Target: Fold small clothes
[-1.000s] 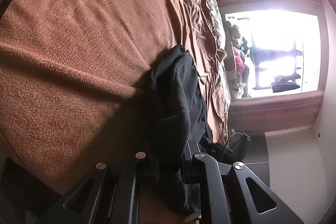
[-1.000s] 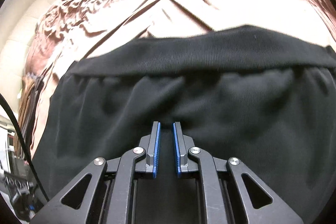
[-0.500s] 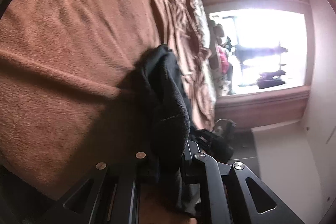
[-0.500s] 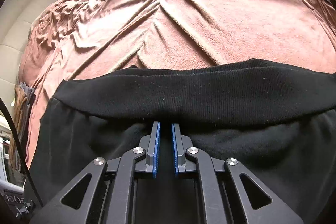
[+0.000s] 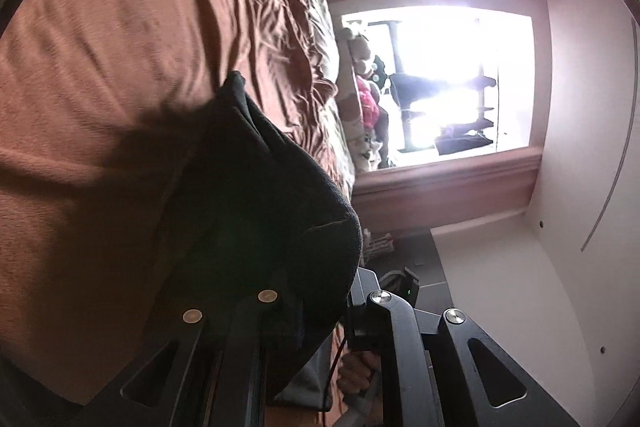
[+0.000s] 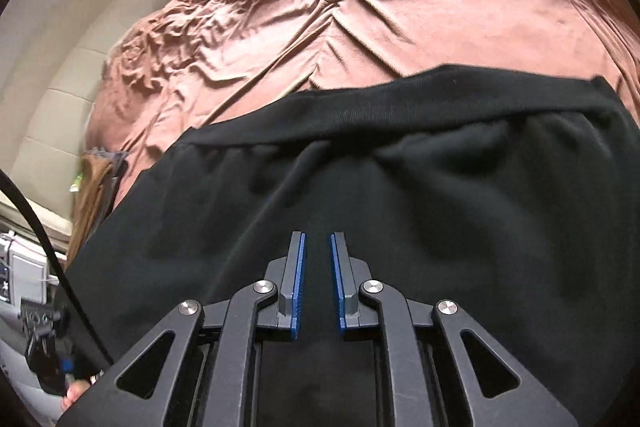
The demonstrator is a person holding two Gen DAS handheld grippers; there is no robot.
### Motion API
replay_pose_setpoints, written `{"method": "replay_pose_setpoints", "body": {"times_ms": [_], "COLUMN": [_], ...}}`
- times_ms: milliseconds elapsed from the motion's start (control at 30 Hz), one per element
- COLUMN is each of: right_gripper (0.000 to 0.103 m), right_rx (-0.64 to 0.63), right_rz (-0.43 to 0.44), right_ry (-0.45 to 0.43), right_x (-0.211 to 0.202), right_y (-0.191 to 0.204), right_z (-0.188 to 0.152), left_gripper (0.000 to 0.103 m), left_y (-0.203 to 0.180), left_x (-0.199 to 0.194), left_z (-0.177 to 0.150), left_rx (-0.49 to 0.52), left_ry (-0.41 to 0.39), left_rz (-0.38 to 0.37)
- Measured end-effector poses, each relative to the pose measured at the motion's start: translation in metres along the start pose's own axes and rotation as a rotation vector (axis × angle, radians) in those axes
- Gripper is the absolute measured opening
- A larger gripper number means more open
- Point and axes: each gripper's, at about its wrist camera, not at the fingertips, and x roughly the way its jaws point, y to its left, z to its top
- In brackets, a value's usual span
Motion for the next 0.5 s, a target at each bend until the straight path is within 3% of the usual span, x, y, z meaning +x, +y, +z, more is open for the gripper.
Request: {"method": "replay_pose_setpoints", "body": {"times_ms": [267,500], "right_gripper": [0.010,0.010], "right_rx": [0.034,0.094], "right_rz": [0.059,0.079], "right_ry": [-0.009,0.024], "right_x": [-0.019,-0.009], "right_y": [-0.010,-0.021], "right_z": [-0.050,-0.086], "left_gripper": [0.014,0.014], "left_y": [-0.019,-0.035], "left_x": [0.011,0.025], "left_z": [-0.001,-0.002], "left_rx": [0.043,0.087], "left_ry": [0.021,0.051], "left_rz": [-0.007,-0.017]}}
